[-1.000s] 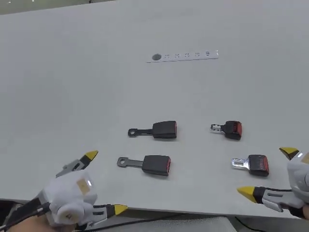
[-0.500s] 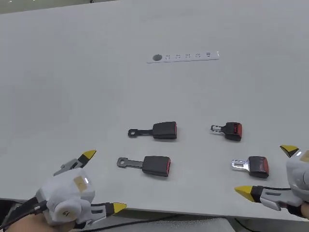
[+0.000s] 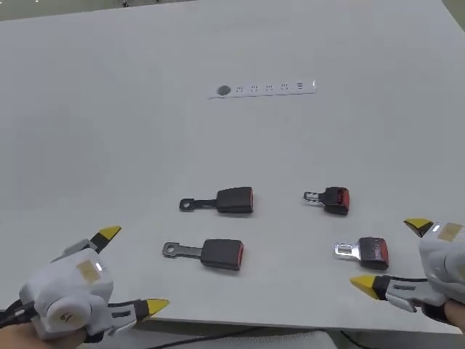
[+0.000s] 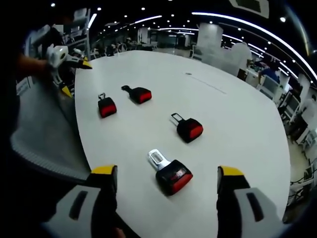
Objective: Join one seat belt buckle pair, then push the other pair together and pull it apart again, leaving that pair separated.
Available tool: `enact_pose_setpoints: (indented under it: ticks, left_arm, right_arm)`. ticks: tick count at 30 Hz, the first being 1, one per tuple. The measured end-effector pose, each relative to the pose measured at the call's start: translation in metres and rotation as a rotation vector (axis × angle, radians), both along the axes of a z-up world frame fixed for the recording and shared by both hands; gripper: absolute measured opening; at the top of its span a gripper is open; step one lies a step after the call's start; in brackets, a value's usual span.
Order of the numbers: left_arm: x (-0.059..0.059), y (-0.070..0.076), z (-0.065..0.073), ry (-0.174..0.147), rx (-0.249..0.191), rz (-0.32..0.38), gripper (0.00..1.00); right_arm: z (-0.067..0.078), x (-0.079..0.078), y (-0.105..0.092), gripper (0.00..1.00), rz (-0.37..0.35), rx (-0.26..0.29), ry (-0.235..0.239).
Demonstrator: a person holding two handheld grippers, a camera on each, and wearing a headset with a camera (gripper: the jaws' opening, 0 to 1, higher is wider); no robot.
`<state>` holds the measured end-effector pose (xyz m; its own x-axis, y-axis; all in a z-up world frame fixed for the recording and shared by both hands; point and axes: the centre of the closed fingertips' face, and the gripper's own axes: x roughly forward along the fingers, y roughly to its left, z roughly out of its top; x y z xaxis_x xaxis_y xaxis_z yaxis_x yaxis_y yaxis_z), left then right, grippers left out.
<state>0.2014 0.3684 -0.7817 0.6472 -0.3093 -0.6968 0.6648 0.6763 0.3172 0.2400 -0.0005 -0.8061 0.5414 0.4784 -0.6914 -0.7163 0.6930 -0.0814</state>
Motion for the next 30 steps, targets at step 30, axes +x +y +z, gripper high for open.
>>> enact_pose_setpoints:
  ticks: [30]
  left_arm:
    - [0.015, -0.080, -0.032, 0.155, 0.022, -0.394, 0.56]
  right_arm:
    - [-0.014, 0.001, -0.002, 0.58, 0.199, -0.055, 0.086]
